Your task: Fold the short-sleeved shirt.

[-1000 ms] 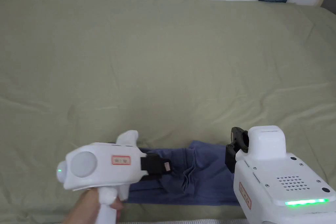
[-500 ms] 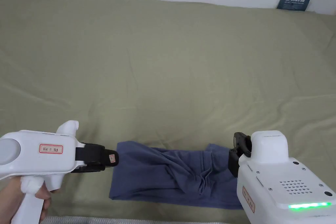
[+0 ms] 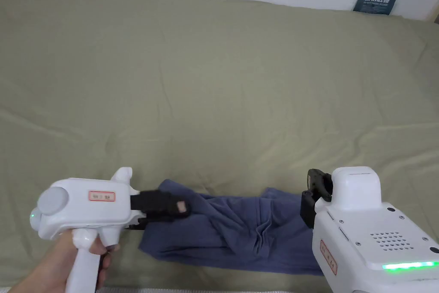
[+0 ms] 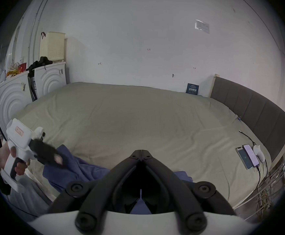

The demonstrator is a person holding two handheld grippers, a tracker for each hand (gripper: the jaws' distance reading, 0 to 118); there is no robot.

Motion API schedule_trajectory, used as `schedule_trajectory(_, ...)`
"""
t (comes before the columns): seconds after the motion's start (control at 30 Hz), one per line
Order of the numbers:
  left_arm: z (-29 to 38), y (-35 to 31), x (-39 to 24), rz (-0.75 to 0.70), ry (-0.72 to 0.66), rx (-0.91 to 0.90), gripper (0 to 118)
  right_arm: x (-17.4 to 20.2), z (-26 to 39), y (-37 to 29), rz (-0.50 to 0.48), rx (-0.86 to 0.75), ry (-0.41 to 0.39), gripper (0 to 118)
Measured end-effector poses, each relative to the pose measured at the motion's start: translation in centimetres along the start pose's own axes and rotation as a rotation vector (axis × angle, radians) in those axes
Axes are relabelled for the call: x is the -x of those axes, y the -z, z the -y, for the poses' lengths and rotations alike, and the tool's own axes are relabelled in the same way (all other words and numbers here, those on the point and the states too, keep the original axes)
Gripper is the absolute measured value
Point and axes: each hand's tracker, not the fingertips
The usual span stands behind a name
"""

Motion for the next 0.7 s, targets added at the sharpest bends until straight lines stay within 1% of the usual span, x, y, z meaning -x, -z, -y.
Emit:
schedule_trajectory(0.03, 0.3, 0.2, -0.5, -0.091, 0.046, -0.014, 16, -0.1, -0.2, -0.1, 0.003, -0.004, 0.0, 0)
schedule_trajectory(0.07, 0.3, -0.1, -0.4, -0.023, 0.023, -0.014, 16, -0.3, -0.3, -0.1, 0.003, -0.008, 0.0, 0)
schedule_trajectory(0.1, 0.2, -0.6, -0.5, 0.002, -0.001, -0.026, 16, -0.3, -0.5, -0.2, 0.005, -0.014, -0.001, 0)
schedule_trajectory(0.17, 0.1, -2.5, -1.3, -0.014, -0.007, -0.079, 16, -0.5, -0.9, -0.4, 0.008, -0.034, -0.002, 0)
schedule_trajectory(0.2, -0.3, -3.6, -0.2, -0.041, 0.003, -0.113, 16, -0.5, -1.1, -0.3, 0.013, -0.044, -0.001, 0)
schedule_trajectory(0.3, -0.2, -7.7, -0.6, -0.059, -0.006, -0.197, 16, -0.4, -1.9, 0.1, 0.005, -0.073, 0.002, 0)
schedule_trajectory(0.43, 0.7, -14.4, -1.5, -0.209, -0.005, -0.318, 16, 0.2, -3.2, 0.2, 0.013, -0.124, -0.011, 0)
schedule_trajectory(0.53, 1.0, -18.1, -2.3, -0.339, -0.01, -0.37, 16, 0.5, -4.0, 0.2, -0.004, -0.149, 0.002, 0)
schedule_trajectory(0.6, 0.9, -19.0, -3.2, -0.404, -0.021, -0.377, 16, 0.9, -4.4, 0.2, -0.012, -0.162, 0.008, 0)
schedule_trajectory(0.63, 1.0, -19.0, -3.8, -0.432, 0.002, -0.37, 16, 1.1, -4.4, 0.2, -0.01, -0.167, 0.007, 0)
schedule_trajectory(0.7, 1.3, -18.3, -5.4, -0.433, 0.048, -0.33, 16, 1.4, -4.6, 0.1, -0.002, -0.181, 0.001, 0)
